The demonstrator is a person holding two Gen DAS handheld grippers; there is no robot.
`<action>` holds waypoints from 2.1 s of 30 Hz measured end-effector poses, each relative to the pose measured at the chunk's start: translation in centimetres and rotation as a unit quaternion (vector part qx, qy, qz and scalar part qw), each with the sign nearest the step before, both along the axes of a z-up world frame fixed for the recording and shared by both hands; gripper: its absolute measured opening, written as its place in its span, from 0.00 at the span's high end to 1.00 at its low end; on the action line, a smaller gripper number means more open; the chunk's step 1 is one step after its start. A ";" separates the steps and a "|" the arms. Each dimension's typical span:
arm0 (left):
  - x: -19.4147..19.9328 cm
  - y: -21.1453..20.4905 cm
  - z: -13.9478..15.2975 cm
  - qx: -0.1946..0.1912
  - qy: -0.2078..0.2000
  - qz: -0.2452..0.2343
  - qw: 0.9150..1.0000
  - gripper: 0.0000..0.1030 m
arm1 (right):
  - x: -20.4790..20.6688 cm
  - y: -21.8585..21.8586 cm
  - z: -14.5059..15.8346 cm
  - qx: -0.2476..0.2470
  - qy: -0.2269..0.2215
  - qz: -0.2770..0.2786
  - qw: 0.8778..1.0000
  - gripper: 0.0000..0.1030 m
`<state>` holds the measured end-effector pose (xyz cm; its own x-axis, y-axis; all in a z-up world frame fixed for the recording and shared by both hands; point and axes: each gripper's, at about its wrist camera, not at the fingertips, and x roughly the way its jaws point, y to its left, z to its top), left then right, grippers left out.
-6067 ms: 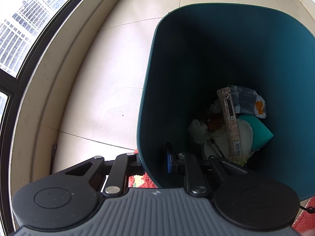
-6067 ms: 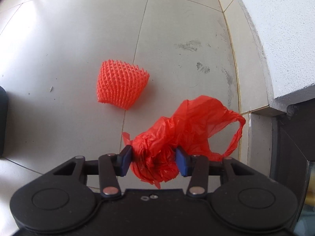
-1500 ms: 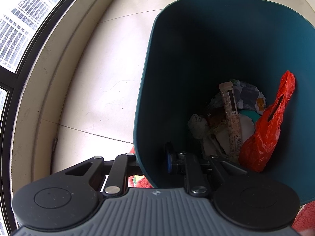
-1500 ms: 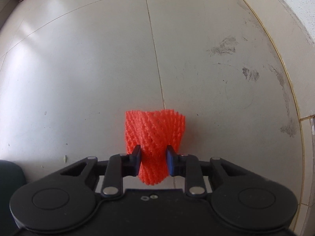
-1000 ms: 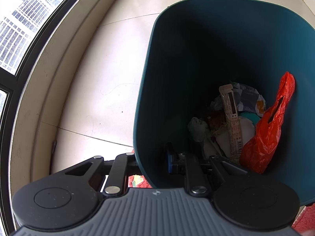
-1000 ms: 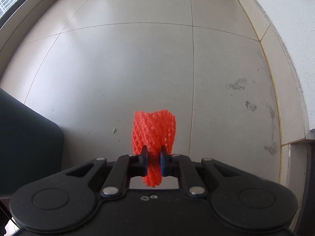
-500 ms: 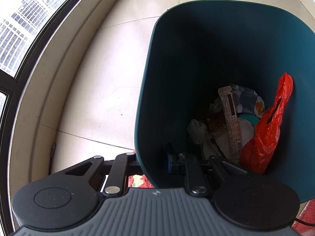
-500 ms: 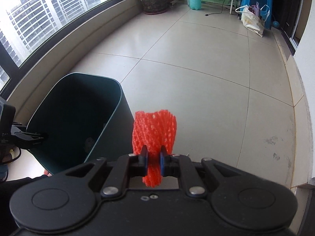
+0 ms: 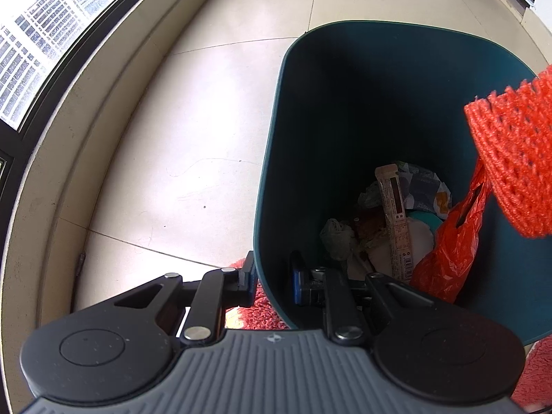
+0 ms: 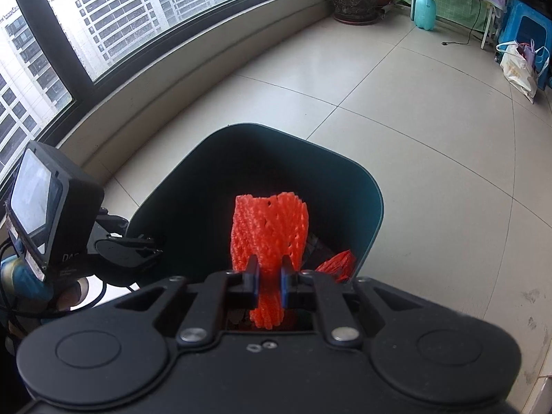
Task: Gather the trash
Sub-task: 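Carry the orange net into the teal bin and open right tool, then lower the teal bin to the floor with left tool and release it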
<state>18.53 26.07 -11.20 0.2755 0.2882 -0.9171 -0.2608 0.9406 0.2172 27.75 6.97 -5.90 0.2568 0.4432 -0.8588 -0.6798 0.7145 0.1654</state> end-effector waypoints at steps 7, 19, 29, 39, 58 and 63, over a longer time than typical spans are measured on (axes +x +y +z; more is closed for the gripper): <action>-0.1 0.3 0.1 -0.007 -0.002 -0.005 1.000 0.82 | 1.2 4.2 -5.6 -0.059 0.026 -0.007 0.998 0.90; -0.2 0.8 0.2 -0.017 -0.001 -0.011 1.000 0.82 | 2.5 6.3 -11.0 -0.126 0.067 -0.037 0.989 0.79; -0.6 1.0 1.1 -0.024 -0.008 -0.019 0.999 0.82 | 1.6 5.6 -10.0 -0.100 0.074 -0.033 0.992 0.49; -2.5 -0.6 4.4 0.016 -0.040 -0.048 0.998 0.75 | -2.3 2.2 -4.8 -0.030 0.048 -0.016 0.998 0.39; -9.7 -5.8 12.8 0.049 -0.152 -0.064 0.985 0.43 | -8.8 -6.8 3.7 0.089 -0.029 -0.042 0.995 0.29; -11.7 -7.2 14.3 0.040 -0.186 -0.060 0.980 0.34 | -11.0 -9.0 4.6 0.111 -0.056 -0.049 0.991 0.23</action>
<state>6.84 18.87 3.06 0.6229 0.3000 -0.7225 -0.2245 0.9533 0.2023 16.76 -2.07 -1.28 0.3966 0.5861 -0.7065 -0.6317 0.7327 0.2533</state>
